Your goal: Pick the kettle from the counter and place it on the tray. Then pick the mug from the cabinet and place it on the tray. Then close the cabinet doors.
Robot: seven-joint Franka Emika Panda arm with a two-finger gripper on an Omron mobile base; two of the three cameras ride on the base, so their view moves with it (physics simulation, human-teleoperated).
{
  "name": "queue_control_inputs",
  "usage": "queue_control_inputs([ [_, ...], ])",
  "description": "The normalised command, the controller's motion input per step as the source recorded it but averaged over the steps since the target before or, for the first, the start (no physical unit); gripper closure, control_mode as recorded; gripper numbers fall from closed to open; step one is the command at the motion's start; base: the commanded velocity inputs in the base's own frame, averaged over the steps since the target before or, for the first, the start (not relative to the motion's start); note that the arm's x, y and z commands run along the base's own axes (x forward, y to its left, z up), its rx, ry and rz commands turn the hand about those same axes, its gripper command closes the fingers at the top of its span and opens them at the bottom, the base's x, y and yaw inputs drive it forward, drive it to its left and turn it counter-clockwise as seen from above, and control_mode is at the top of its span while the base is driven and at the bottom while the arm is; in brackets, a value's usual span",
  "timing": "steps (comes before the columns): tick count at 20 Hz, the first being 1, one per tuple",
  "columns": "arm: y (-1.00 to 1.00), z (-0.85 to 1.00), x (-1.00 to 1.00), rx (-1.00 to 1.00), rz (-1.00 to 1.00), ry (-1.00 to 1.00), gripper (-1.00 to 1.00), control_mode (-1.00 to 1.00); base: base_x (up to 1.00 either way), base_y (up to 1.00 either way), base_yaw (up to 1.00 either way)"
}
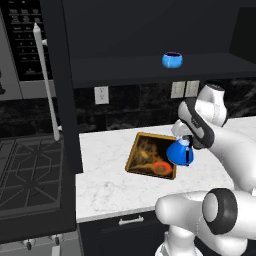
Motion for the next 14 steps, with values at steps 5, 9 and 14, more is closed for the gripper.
queue_control_inputs([
  [5,0.52,0.0,0.28,0.0,-0.16,-0.03,1.0,-1.0,0.0,0.0,0.0],
  [9,0.24,-0.1,0.6,0.0,-0.17,-0.01,1.0,-1.0,0.0,0.0,0.0],
  [14,0.17,-0.07,0.44,0.0,-0.17,-0.01,1.0,-1.0,0.0,0.0,0.0],
])
